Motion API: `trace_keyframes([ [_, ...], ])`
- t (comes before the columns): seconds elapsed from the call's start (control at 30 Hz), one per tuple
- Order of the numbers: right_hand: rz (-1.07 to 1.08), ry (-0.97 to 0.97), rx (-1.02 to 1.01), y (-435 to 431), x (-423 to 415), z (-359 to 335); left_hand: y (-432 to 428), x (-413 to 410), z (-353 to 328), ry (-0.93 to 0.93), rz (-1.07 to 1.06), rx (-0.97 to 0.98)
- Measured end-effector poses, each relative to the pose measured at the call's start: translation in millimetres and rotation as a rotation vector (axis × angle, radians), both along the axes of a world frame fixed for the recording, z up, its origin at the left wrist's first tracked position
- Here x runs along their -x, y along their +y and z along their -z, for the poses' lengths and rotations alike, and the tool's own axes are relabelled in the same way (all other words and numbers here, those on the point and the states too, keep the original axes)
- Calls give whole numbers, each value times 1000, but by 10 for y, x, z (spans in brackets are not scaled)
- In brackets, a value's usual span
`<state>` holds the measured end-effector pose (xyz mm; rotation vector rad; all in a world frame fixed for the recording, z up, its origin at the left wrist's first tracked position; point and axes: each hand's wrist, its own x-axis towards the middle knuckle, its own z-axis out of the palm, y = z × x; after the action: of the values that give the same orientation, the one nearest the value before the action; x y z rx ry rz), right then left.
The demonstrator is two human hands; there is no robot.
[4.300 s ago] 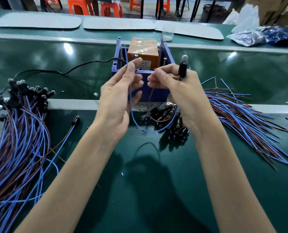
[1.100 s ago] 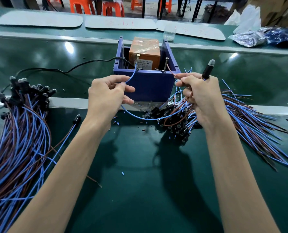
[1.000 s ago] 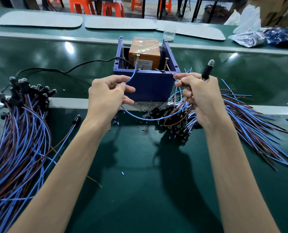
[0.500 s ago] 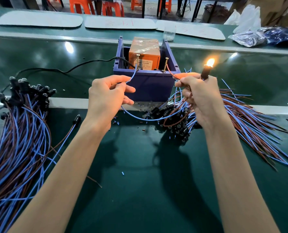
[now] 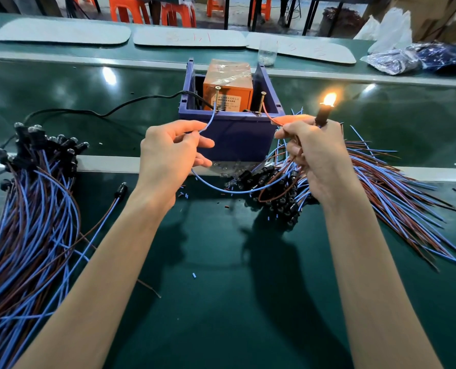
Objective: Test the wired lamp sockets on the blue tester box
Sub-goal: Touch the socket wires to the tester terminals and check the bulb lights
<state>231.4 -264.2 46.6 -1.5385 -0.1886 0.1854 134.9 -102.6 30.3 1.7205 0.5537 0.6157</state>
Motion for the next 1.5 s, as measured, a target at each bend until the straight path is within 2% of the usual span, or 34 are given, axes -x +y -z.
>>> trace_keyframes([
  [0.17,-33,-28,5,-15,16,-23,34,-10,-15,41,32,5],
  [0.33,-101,11,-142,-8,56,-128,165,46,-28,214,330,-36],
  [0.4,-54,-19,-65,-6,51,-148,271,78,-18,337,396,-150],
  [0.5,118,-188,212,-31,54,-167,486,96,42,523,298,-350],
  [0.57,158,-203,259,-69,53,-191,611,142,79,640,204,-459],
  [0.67,141,-178,205,-112,51,-235,791,238,113,794,127,-494],
  [0.77,134,-221,62,-119,93,-279,906,300,114,958,102,-539],
  [0.93,142,-353,-126,-105,152,-389,963,357,152,1079,97,-538],
  [1.0,242,-480,-59,-87,166,-411,979,360,165,1088,74,-557],
  [1.13,410,-798,242,-47,208,-380,979,339,190,1081,60,-584],
  [1.2,465,-884,380,-37,214,-344,951,319,200,1080,83,-588],
  [1.4,530,-961,503,-35,222,-304,849,260,184,1025,116,-649],
  [1.5,411,-855,695,-42,125,-229,791,241,154,985,116,-648],
])
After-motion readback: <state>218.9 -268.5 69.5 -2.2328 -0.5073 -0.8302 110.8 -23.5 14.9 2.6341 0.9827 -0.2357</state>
